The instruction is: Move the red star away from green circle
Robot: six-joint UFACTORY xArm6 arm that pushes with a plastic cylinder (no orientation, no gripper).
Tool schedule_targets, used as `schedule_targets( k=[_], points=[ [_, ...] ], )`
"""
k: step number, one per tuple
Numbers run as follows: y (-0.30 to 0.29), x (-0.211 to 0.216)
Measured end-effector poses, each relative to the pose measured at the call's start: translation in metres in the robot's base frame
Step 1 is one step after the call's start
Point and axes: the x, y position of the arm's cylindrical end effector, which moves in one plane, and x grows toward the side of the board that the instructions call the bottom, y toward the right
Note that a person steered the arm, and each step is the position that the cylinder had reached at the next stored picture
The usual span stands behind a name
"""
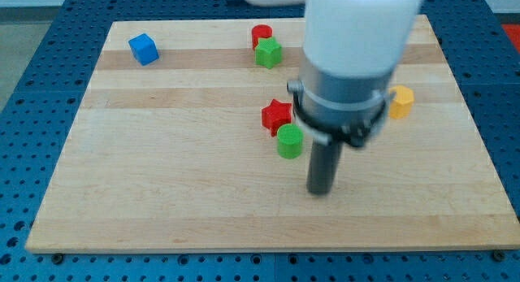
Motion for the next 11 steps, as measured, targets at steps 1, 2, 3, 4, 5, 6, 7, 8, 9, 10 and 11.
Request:
schedule_targets(
  k=[1, 2, 3, 4, 5, 6, 7, 8, 9, 10, 11],
  points=[
    [-0.007, -0.060],
    [-0.018, -0.111],
    [-0.028, -0.131],
    [0.001, -0.113],
    [0.042, -0.076],
    [0.035, -0.035],
    [-0.031, -0.021],
    [-0.072, -0.015],
    [-0.077, -0.033],
    [-0.066, -0.109],
    [-0.066, -0.134]
  ],
)
